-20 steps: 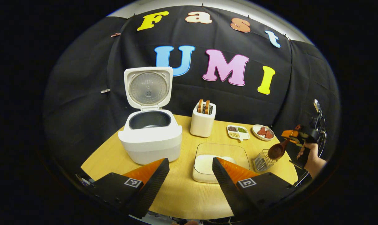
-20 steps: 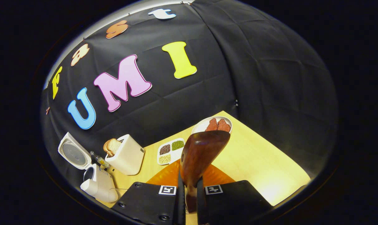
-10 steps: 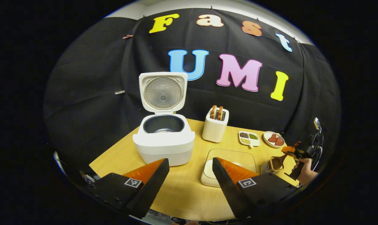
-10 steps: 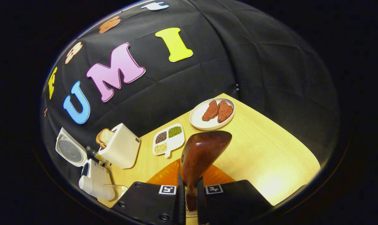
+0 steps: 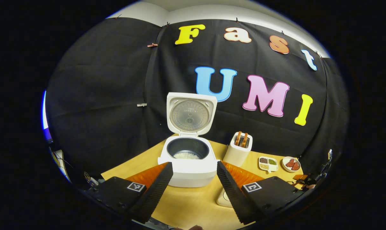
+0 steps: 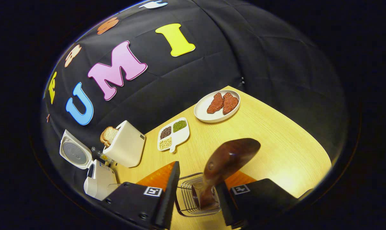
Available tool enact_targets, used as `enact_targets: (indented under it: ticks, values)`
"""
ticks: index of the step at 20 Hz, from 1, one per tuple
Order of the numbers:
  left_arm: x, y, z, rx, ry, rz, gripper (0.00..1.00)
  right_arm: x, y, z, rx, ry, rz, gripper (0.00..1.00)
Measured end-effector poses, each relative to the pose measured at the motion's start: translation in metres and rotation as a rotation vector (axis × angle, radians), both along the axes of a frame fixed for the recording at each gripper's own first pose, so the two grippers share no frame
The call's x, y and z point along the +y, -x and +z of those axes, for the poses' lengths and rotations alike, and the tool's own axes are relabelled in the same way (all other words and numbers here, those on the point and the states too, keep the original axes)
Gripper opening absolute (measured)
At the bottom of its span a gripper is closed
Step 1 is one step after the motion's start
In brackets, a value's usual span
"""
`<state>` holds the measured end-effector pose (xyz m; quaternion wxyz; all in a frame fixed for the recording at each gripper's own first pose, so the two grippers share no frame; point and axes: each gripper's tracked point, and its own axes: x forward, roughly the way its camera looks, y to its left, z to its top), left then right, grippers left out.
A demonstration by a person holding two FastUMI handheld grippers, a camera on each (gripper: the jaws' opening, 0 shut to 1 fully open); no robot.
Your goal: Close the left gripper, press the button to open the rice cooker; take a wooden spoon from the chopstick holder with the right hand, scoop a spoonful of rice and pour it into the rice cooker, then put the wooden spoon back into the chopstick holder.
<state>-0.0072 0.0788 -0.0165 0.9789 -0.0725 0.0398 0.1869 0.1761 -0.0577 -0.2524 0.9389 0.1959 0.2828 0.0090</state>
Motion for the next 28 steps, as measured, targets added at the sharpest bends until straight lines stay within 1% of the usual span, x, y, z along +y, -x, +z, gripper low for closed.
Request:
enact_targets:
  ticks: [2, 6, 10, 13, 15, 17, 20, 22, 25, 28]
  values:
    - [0.015, -0.010, 0.021, -0.028, -0.033, 0.005, 0.96, 0.000, 0.012, 0.009, -0.010, 0.023, 0.007, 0.99]
    - [0.033, -0.037, 0.060, -0.086, -0.046, -0.013, 0.95, -0.014, 0.035, 0.025, -0.044, 0.145, -0.007, 0.98]
    - [0.048, -0.073, 0.097, -0.088, -0.108, -0.059, 0.95, -0.024, 0.060, 0.051, -0.108, 0.236, -0.040, 0.98]
    - [0.059, -0.101, 0.131, -0.120, -0.140, -0.084, 0.95, -0.033, 0.081, 0.067, -0.138, 0.314, -0.070, 0.98]
    - [0.067, -0.124, 0.148, -0.115, -0.186, -0.107, 0.95, -0.024, 0.098, 0.074, -0.129, 0.336, -0.054, 0.98]
    - [0.079, -0.145, 0.163, -0.121, -0.199, -0.116, 0.95, -0.014, 0.109, 0.088, -0.150, 0.361, -0.035, 0.98]
    - [0.095, -0.176, 0.177, -0.145, -0.148, -0.129, 0.95, 0.006, 0.123, 0.104, -0.168, 0.367, -0.010, 0.99]
    - [0.112, -0.199, 0.183, -0.156, -0.116, -0.123, 0.95, 0.019, 0.127, 0.118, -0.192, 0.380, 0.000, 0.99]
    - [0.138, -0.236, 0.193, -0.181, -0.091, -0.113, 0.95, 0.033, 0.135, 0.134, -0.224, 0.404, 0.003, 0.99]
    - [0.159, -0.274, 0.191, -0.175, -0.132, -0.108, 0.95, 0.047, 0.148, 0.139, -0.224, 0.397, 0.001, 0.98]
